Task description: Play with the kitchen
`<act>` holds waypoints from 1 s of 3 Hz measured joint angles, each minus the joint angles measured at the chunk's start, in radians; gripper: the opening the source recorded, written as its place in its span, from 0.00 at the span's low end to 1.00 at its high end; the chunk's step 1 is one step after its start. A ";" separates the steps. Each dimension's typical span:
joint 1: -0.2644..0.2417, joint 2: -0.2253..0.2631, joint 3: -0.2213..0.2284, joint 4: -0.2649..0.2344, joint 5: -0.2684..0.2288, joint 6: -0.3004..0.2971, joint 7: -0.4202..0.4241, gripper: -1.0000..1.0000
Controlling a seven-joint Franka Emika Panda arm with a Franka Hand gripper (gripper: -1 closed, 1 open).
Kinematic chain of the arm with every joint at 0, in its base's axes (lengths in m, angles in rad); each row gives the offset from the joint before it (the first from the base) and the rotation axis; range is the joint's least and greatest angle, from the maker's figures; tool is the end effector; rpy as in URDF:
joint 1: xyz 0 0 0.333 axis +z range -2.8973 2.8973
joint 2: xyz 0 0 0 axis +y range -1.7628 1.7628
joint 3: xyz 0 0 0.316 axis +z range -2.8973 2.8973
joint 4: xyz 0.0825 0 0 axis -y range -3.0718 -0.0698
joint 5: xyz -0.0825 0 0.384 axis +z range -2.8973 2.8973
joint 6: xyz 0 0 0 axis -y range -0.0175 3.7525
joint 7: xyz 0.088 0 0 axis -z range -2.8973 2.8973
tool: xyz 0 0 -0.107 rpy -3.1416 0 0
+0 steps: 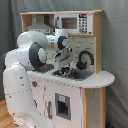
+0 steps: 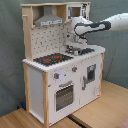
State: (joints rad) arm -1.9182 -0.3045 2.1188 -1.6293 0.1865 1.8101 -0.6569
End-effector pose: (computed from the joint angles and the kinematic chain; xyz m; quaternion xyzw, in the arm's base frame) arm 0.5864 0.1976 0.5137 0.9126 0.4069 0.0033 0.0402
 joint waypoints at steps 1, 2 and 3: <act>0.001 0.009 -0.003 0.060 -0.003 -0.084 -0.013 1.00; 0.028 0.055 0.014 0.128 -0.002 -0.133 -0.004 1.00; 0.093 0.096 0.014 0.136 -0.011 -0.171 0.048 1.00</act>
State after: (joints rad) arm -1.8253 -0.2081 2.1323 -1.4934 0.1753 1.6388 -0.6091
